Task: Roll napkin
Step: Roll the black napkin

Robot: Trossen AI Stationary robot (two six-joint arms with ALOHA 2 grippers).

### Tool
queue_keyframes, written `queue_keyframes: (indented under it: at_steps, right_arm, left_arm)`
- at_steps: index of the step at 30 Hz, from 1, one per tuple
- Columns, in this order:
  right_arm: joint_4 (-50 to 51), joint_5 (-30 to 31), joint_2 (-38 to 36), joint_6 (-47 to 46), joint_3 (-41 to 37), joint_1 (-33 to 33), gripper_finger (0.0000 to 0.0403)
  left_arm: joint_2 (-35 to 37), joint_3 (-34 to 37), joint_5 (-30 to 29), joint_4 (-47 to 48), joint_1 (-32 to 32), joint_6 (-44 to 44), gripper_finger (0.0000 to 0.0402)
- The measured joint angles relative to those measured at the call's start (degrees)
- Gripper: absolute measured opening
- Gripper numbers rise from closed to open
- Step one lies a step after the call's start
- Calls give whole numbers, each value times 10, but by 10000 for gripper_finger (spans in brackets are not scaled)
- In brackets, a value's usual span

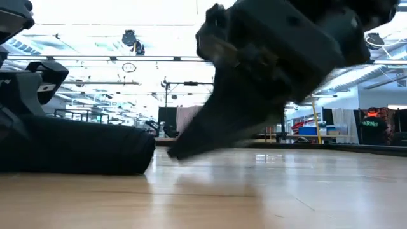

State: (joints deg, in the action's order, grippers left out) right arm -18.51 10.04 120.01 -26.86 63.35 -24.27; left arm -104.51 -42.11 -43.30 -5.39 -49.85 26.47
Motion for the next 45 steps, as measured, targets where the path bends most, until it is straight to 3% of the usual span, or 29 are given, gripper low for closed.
queue_keyframes:
  at_steps: [4, 8, 13, 17, 19, 24, 30, 34, 38, 42, 45]
  right_arm:
    - [-29, 60, -19, 71, 1, 13, 206]
    - [-115, 71, -3, 97, 3, 39, 192]
    - [-198, 64, 51, 85, 3, 64, 115]
    - [-167, 64, 76, 62, 3, 62, 28]
    - [-133, 74, 75, 49, 6, 56, 9]
    - [-81, 117, 73, 20, 8, 38, 14]
    - [-74, 113, 64, 24, 6, 28, 5]
    - [-12, 104, 23, 38, 4, 28, 35]
    - [118, 106, -49, 27, 2, 23, 78]
    - [209, 180, -108, -17, -3, -13, 113]
    - [169, 258, -121, -50, -31, -60, 127]
  left_arm:
    - [0, 0, 19, -12, -7, -49, 44]
    - [0, 1, 42, -53, -9, -124, 47]
    - [0, 1, 44, -103, 4, -197, 49]
    - [0, 1, 59, -101, 29, -198, 50]
    - [0, 1, 79, -102, 44, -198, 50]
    - [0, 1, 134, -105, 71, -147, 51]
    - [0, 0, 179, -110, 85, -52, 52]
    - [0, 1, 172, -130, 82, -56, 52]
    - [0, 1, 114, -168, 84, -138, 52]
    - [0, 1, 84, -170, 99, -186, 52]
    - [0, 1, 108, -166, 106, -181, 52]
